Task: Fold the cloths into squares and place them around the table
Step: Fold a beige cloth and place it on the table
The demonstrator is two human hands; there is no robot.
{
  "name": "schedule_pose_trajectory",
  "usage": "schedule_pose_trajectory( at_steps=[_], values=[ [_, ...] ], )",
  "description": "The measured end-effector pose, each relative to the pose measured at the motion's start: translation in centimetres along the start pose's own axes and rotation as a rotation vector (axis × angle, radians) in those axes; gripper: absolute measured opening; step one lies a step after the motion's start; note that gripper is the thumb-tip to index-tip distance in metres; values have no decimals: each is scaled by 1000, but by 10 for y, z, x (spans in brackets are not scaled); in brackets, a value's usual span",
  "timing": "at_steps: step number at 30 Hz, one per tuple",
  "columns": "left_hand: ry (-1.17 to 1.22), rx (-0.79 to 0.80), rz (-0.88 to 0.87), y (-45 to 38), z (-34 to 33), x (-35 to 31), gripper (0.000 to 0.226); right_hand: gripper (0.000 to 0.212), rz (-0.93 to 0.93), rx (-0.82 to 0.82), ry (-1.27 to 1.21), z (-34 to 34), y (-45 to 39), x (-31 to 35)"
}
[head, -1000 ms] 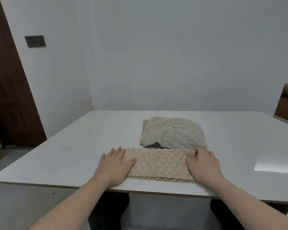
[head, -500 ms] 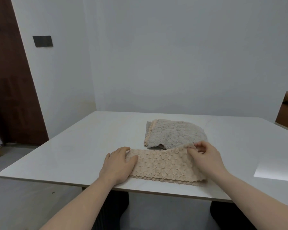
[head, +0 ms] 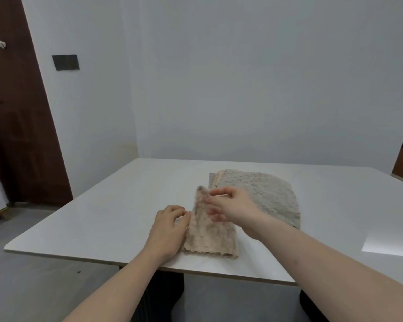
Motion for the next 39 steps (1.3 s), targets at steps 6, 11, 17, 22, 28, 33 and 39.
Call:
schedule_pose_trajectory(
  at_steps=[6, 11, 17, 22, 28, 33, 39],
  values=[
    [132, -36, 48, -4, 7, -2, 55, 16, 428, -177, 529, 33, 15, -13],
    [58, -44, 103, -4, 4, 9, 37, 17, 435, -203, 587, 54, 21, -51],
    [-20, -139, 112, 3, 12, 4, 43, 39, 500, -103, 745, 40, 21, -55],
    [-66, -97, 53, 1, 7, 2, 23, 51, 439, -31, 856, 36, 15, -66],
    [32, -90, 54, 2, 7, -1, 20, 52, 395, -5, 916, 33, 14, -68],
    [47, -126, 27, 5, 10, -4, 16, 57, 384, 17, 947, 31, 14, -69],
    [-35, -142, -113, 6, 7, -12, 26, 67, 357, 61, 983, 29, 18, -68]
  ],
)
Point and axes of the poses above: each hand's wrist, its own y-axis away from the middle knuckle, its own z-axis out of the back of the hand, x = y × z, the point moved 8 cm from there along -y, towards the middle knuckle, and after that the axes turned 3 degrees about -x, right-handed, at the moved point
